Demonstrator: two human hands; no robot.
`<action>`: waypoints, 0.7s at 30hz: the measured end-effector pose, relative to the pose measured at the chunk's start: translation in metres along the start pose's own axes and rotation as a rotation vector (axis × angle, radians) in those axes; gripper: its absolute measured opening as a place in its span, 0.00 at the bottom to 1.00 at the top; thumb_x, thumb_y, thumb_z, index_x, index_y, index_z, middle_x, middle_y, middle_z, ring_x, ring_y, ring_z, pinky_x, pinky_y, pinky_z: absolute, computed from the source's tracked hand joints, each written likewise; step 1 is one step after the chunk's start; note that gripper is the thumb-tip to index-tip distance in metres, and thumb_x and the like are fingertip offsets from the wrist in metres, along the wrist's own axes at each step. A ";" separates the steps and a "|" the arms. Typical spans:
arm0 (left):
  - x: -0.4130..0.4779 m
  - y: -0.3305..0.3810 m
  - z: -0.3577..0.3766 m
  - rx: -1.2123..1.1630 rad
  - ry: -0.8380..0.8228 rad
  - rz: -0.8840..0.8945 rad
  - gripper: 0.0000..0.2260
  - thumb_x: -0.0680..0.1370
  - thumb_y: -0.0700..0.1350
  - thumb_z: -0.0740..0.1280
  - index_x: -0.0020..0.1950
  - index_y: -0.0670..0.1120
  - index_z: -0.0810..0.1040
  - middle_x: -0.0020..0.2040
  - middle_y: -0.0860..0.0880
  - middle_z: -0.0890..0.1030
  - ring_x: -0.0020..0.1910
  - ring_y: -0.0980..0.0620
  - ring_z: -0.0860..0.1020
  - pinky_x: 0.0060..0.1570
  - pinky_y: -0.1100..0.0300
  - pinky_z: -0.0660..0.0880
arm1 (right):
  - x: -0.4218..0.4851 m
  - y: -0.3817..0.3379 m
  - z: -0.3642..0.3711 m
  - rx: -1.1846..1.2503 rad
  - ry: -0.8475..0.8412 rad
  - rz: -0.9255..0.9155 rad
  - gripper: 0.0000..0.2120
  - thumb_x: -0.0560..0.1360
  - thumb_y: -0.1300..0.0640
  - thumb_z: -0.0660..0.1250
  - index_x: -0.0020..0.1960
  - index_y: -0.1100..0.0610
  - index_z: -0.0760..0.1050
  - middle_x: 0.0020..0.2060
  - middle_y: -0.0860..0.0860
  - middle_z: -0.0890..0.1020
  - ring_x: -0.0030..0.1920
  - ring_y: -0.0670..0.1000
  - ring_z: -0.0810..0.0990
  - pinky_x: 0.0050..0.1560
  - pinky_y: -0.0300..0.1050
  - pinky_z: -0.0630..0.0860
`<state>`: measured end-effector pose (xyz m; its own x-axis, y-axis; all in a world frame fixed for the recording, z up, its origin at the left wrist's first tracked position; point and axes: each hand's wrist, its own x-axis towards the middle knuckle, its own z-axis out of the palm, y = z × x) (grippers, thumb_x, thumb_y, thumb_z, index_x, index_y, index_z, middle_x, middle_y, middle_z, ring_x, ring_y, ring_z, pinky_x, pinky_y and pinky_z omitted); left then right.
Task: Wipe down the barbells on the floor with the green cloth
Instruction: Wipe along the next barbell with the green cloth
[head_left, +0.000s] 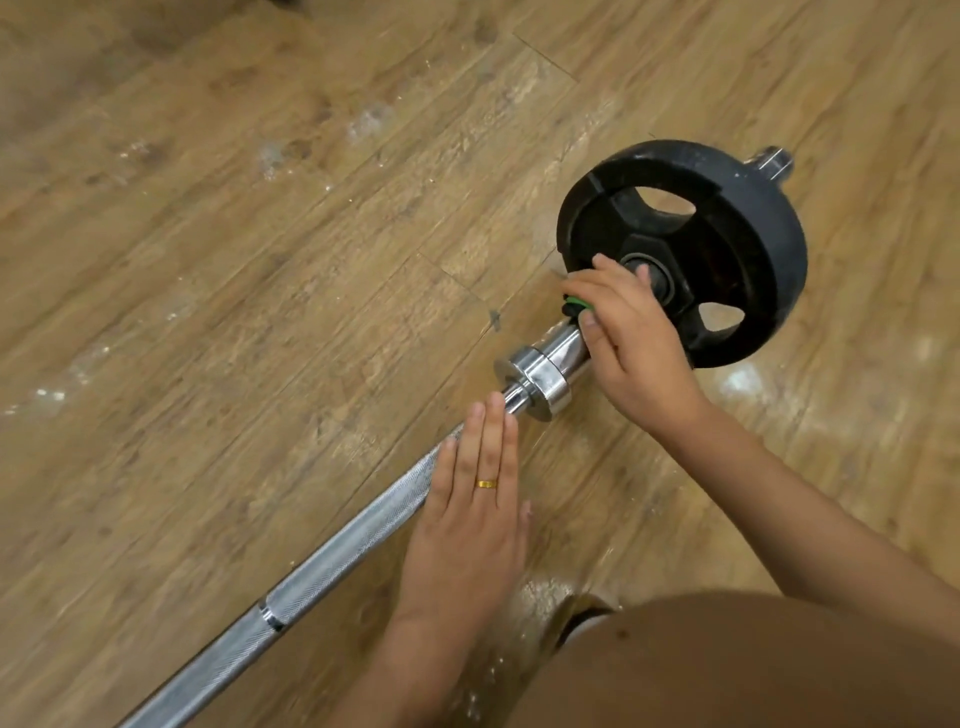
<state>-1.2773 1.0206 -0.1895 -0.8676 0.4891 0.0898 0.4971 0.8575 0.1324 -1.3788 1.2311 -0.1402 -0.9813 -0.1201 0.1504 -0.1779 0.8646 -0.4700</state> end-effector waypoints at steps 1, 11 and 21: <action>0.000 -0.003 0.001 0.025 -0.001 0.014 0.34 0.82 0.53 0.55 0.81 0.35 0.49 0.82 0.36 0.47 0.82 0.39 0.48 0.80 0.45 0.43 | -0.002 0.002 0.000 -0.011 -0.029 -0.035 0.16 0.84 0.62 0.58 0.69 0.61 0.75 0.67 0.54 0.77 0.77 0.53 0.64 0.80 0.50 0.47; 0.017 -0.024 -0.010 0.067 -0.009 -0.031 0.36 0.82 0.53 0.59 0.81 0.34 0.47 0.82 0.36 0.47 0.82 0.39 0.48 0.79 0.43 0.49 | 0.031 0.014 0.007 -0.128 -0.008 -0.111 0.15 0.83 0.61 0.58 0.68 0.62 0.74 0.66 0.55 0.77 0.77 0.55 0.63 0.80 0.47 0.47; 0.043 -0.057 -0.017 0.040 -0.001 -0.099 0.34 0.83 0.54 0.55 0.81 0.35 0.48 0.82 0.37 0.51 0.82 0.40 0.51 0.79 0.42 0.51 | 0.079 0.018 0.009 -0.143 -0.094 -0.158 0.16 0.84 0.59 0.56 0.69 0.62 0.74 0.65 0.56 0.77 0.76 0.55 0.65 0.79 0.49 0.47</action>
<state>-1.3426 0.9903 -0.1764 -0.9123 0.4021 0.0776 0.4085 0.9071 0.1013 -1.4606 1.2330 -0.1447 -0.9459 -0.2982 0.1278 -0.3239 0.8910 -0.3182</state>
